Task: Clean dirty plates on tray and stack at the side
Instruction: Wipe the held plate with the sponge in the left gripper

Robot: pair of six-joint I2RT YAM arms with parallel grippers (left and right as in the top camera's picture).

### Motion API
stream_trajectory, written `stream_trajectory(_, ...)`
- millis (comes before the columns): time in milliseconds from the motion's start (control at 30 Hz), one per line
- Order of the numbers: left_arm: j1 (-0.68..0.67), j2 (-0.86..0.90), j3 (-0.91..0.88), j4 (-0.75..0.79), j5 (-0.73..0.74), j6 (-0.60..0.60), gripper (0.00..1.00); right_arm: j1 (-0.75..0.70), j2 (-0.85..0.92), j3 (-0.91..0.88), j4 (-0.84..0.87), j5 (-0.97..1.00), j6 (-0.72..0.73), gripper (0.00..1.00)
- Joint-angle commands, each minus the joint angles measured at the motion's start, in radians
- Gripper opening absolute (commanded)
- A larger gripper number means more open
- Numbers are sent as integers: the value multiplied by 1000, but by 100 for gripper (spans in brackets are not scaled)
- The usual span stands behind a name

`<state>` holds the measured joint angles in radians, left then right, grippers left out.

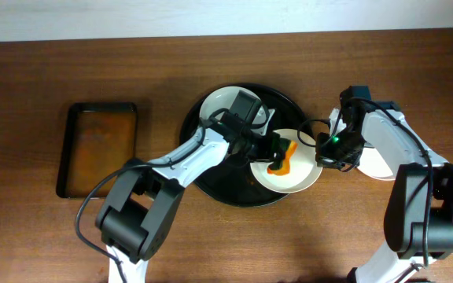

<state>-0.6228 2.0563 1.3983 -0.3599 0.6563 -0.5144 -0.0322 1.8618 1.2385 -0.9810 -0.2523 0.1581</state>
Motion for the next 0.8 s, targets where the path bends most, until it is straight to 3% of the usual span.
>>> stream_trajectory(0, -23, 10, 1, 8, 34, -16, 0, 8, -19, -5, -2, -6, 8, 4)
stream_trajectory(433, -90, 79, 1, 8, -221, -14, 0, 8, -19, -5, -6, -6, 8, 4)
stream_trajectory(567, -89, 85, 1, -1, -335, 49, 0, 8, -19, -5, -10, -6, 8, 4)
stream_trajectory(767, -56, 84, 1, -125, -476, 49, 0, 8, -19, -5, -11, -6, 8, 4)
